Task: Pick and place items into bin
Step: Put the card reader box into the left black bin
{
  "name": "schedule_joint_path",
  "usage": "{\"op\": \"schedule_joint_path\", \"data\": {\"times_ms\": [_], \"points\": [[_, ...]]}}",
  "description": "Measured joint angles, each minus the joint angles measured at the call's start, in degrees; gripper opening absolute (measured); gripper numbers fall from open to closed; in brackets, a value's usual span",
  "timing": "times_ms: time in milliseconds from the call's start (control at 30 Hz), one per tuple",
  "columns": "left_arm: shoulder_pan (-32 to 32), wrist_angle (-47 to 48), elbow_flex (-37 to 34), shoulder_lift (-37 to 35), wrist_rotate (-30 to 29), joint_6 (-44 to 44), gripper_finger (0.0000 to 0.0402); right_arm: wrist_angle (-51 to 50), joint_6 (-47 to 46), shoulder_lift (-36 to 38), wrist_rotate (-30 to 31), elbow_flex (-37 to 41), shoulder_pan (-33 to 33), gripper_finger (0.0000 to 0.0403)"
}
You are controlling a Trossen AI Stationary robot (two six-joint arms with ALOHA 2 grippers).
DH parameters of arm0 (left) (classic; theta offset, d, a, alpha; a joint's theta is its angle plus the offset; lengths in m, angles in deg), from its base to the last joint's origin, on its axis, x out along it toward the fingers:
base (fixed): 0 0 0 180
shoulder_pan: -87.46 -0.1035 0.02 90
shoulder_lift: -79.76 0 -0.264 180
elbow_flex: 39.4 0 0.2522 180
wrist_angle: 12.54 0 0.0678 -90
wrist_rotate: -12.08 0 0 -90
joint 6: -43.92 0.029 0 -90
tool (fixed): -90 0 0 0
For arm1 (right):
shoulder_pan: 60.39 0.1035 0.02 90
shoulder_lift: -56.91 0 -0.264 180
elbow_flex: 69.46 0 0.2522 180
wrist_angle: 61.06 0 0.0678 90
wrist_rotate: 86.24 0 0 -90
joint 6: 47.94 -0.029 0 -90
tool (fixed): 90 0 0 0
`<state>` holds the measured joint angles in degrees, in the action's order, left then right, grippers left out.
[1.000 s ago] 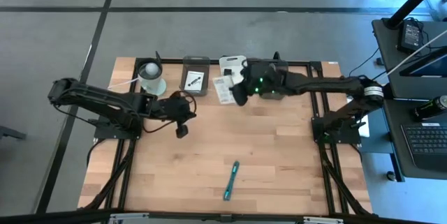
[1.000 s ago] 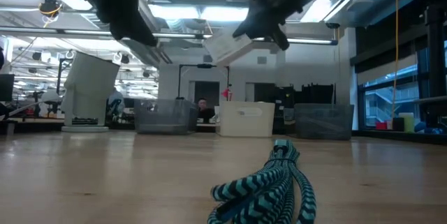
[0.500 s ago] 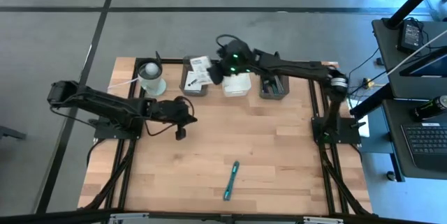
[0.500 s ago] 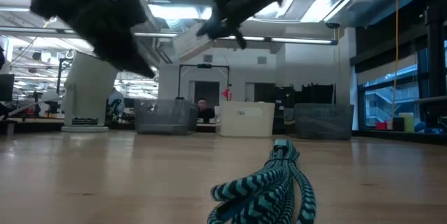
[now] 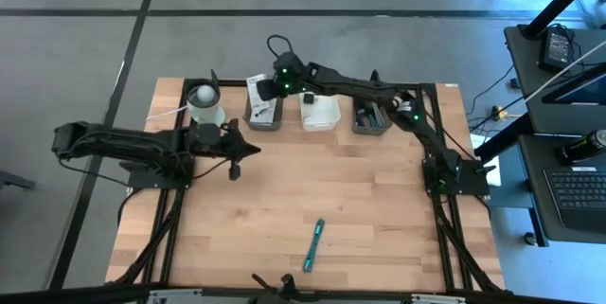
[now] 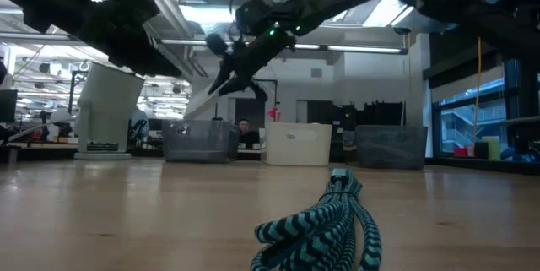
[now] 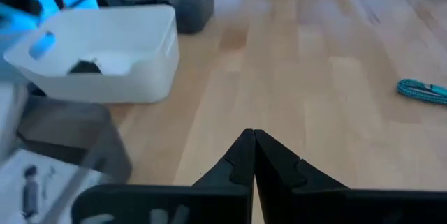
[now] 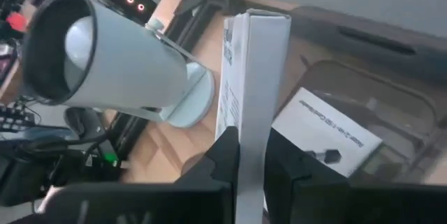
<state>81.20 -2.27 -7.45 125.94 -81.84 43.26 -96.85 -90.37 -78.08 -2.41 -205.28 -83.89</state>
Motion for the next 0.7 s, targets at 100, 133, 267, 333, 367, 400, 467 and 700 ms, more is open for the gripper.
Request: {"op": "schedule_joint_path", "data": {"times_ms": [100, 133, 267, 333, 367, 400, 467, 700], "points": [[-1.3, 0.0, 0.0, -1.7, 1.9, 1.8, 0.0002, -0.9, -0.7, -2.3, 0.0, -2.3, 0.0, 0.0044], [-1.6, 0.6, 0.0, -2.1, 2.7, 2.2, 0.0003, -1.1, -0.8, -2.7, 0.0, -2.7, 0.0, 0.0048], [-2.4, 2.5, 0.0, -2.8, 6.4, 3.4, 0.0002, -2.3, -1.1, -3.1, 0.3, -2.7, 0.0, 0.0060], [-2.7, 3.3, 0.0, -2.9, 7.4, 3.4, 0.0001, -2.9, -0.8, -3.1, 0.5, -2.7, 0.0, 0.0065], [-2.8, 3.5, 0.0, -2.9, 7.8, 3.5, 0.0002, -3.1, -0.8, -3.1, 0.5, -2.7, 0.0, 0.0068], [-3.1, 3.8, 0.0, -2.9, 8.4, 3.5, 0.0002, -3.2, -0.7, -3.1, 0.5, -2.7, 0.0, 0.0071], [-3.5, 3.8, 0.0, -2.9, 9.3, 3.5, 0.0003, -3.5, 0.1, -3.1, 0.5, -2.7, 0.0, 0.0077], [-4.7, 3.8, 0.0, -2.9, 11.8, 4.5, 0.0003, -4.1, 0.7, -3.1, 0.5, -2.7, 0.0, 0.0124]]}}
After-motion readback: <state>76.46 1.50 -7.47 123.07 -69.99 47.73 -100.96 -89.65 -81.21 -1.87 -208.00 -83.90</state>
